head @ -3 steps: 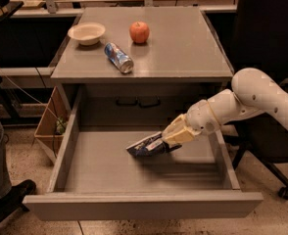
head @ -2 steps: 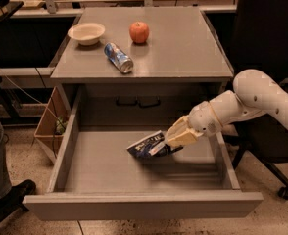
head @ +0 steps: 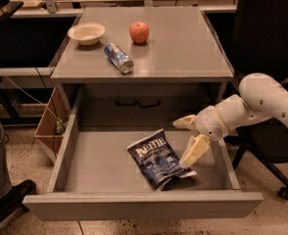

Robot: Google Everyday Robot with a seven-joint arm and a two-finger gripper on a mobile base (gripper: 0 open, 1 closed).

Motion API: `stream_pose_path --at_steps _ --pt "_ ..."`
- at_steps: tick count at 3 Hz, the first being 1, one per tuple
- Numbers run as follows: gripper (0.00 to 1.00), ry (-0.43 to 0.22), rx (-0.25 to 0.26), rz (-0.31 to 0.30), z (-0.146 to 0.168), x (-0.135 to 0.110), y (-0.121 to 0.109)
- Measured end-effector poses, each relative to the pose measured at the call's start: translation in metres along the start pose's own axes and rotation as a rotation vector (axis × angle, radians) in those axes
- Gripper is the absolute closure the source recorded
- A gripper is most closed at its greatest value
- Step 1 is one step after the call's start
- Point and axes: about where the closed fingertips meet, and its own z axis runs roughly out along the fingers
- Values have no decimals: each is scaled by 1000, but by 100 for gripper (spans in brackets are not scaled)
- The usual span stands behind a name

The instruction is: Place blue chip bag into top drawer

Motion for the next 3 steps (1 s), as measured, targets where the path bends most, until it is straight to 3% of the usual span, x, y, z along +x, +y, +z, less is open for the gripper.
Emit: stream_pose_path --at_steps 1,2,3 --pt "0 17 35 8 -28 -1 5" --pt "0 66 122 -28 -86 -13 4" --pt "0 104 269 -148 -168 -49 -8"
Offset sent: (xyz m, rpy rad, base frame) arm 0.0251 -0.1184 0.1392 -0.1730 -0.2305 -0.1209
